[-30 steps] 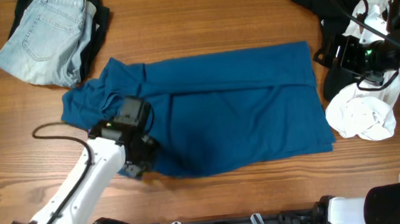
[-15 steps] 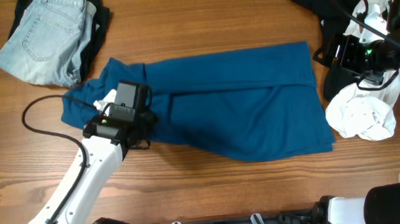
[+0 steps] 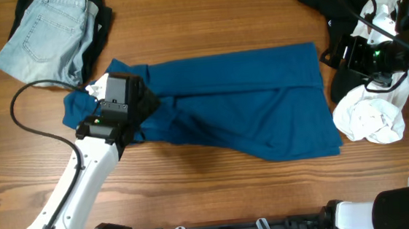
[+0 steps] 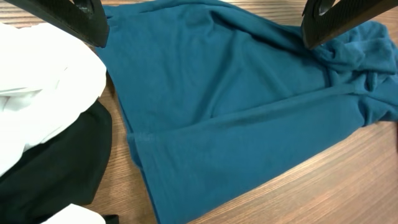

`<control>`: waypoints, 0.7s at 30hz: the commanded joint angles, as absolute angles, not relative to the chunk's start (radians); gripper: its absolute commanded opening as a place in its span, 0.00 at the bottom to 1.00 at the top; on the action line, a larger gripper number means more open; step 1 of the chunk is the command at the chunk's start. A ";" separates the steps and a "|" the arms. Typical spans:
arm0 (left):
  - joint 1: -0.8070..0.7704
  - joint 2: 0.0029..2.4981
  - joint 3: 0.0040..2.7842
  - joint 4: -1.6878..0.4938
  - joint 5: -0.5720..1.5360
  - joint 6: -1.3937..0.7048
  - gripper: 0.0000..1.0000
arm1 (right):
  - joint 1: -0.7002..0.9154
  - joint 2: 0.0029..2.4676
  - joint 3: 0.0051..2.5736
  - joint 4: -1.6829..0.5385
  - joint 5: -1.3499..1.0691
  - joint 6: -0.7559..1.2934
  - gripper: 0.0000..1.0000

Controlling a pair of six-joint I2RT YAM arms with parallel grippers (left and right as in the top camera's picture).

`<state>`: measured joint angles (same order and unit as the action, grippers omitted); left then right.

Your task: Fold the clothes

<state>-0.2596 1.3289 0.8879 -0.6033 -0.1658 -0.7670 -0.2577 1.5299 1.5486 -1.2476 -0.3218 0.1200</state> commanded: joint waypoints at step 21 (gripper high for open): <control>-0.407 1.716 0.901 -0.560 -0.200 -0.161 0.63 | -0.259 1.535 1.544 -1.214 -0.341 0.130 1.00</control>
